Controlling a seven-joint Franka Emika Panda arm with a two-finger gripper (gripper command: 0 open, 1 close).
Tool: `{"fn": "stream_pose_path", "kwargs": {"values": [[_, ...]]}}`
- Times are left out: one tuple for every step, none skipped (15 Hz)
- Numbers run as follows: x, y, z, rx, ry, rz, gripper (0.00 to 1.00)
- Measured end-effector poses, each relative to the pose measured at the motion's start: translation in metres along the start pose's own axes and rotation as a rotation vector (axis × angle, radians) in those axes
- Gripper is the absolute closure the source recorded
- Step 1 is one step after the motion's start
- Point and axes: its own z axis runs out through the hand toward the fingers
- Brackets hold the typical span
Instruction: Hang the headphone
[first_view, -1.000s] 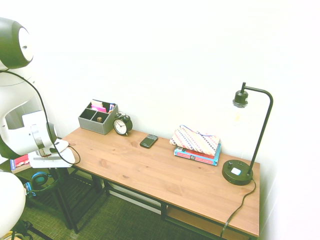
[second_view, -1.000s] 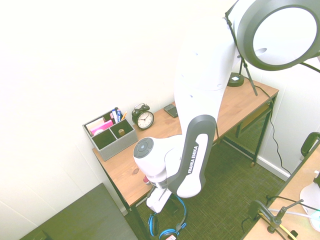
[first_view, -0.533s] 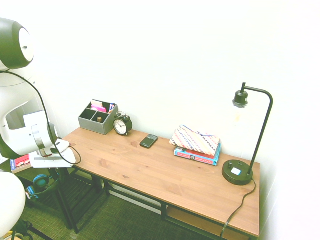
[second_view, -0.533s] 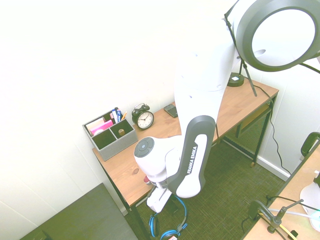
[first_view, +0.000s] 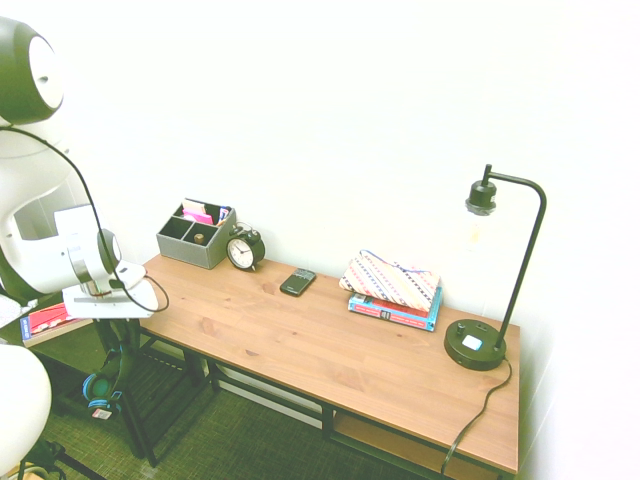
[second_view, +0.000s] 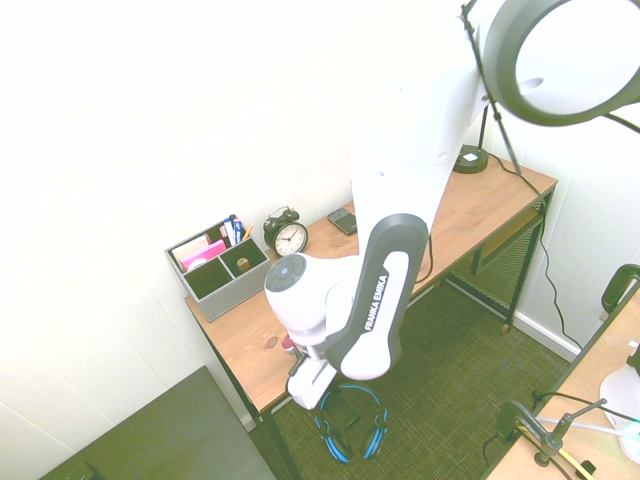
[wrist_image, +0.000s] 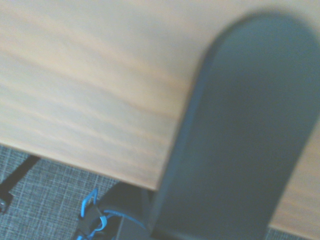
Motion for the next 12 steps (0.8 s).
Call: {"fn": "stream_pose_path", "kwargs": {"values": [[0.003,-0.003,-0.032,0.026,0.007,-0.018,0.0],[0.004,-0.003,-0.064,0.05,0.009,-0.032,0.0],[0.004,0.0,-0.093,0.066,0.003,-0.042,0.0],[0.003,0.007,-0.121,0.072,-0.009,-0.055,0.0],[0.004,0.017,-0.148,0.061,-0.02,-0.073,0.0],[0.01,0.031,-0.173,0.039,-0.021,-0.096,0.0],[0.021,0.049,-0.197,0.019,-0.015,-0.114,0.0],[0.038,0.073,-0.22,0.009,-0.005,-0.125,0.0],[0.057,0.101,-0.237,0.008,0.005,-0.136,0.0],[0.076,0.133,-0.25,0.01,0.013,-0.143,0.0],[0.095,0.169,-0.261,0.015,0.016,-0.145,0.0],[0.111,0.205,-0.273,0.033,0.017,-0.147,0.0]]}}
